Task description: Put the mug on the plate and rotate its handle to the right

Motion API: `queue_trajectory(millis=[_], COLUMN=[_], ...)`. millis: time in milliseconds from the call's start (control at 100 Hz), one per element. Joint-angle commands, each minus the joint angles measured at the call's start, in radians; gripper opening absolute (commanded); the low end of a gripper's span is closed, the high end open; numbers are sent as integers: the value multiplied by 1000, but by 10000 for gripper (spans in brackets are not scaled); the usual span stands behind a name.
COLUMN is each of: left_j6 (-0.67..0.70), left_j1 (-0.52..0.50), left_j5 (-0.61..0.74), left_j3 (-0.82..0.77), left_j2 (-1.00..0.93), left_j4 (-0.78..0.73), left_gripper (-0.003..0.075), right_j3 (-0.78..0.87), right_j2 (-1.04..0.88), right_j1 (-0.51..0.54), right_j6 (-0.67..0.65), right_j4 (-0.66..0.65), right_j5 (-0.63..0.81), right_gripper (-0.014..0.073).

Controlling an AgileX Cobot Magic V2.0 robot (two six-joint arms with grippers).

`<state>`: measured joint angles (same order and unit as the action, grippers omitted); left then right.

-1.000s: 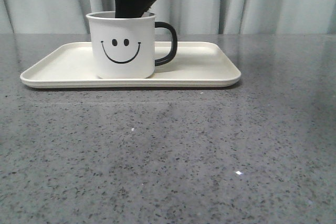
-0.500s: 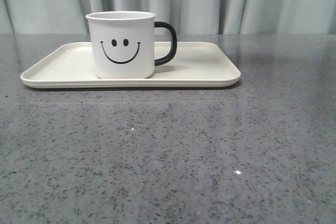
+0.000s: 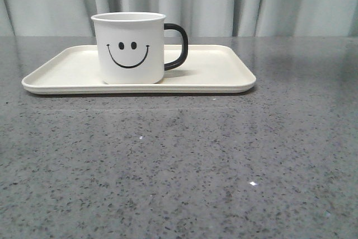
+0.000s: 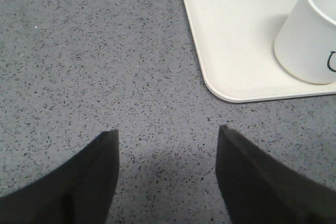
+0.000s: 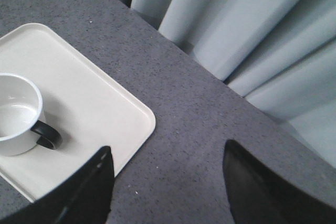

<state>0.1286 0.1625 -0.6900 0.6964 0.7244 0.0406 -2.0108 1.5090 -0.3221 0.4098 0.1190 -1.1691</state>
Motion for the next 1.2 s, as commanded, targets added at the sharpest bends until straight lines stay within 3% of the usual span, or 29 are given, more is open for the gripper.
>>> queue_trajectory(millis=[0,400,750,960,1190], left_j6=[9,9,9,9,9], left_j1=[-1,-1,-1,-1,-1], left_j5=[68,68,68,68,68], left_j3=[28,28,28,28,28], left_j2=[-4,-4,-4,-4,-4], left_j4=[1,3,5,7,7], left_gripper=[398,398,398,398,398], right_j3=[72,730,1258,1429,1453], right_j2=[-142,-625,-991,-1080,-1080], right_j1=[40,225,241,241,241], right_j6=[-1,-43,-90,-101,-140], right_j4=[-3,-4,-5,-5,1], right_j5=[119,329,581,665,768], right_gripper=[459,459,459,459,459])
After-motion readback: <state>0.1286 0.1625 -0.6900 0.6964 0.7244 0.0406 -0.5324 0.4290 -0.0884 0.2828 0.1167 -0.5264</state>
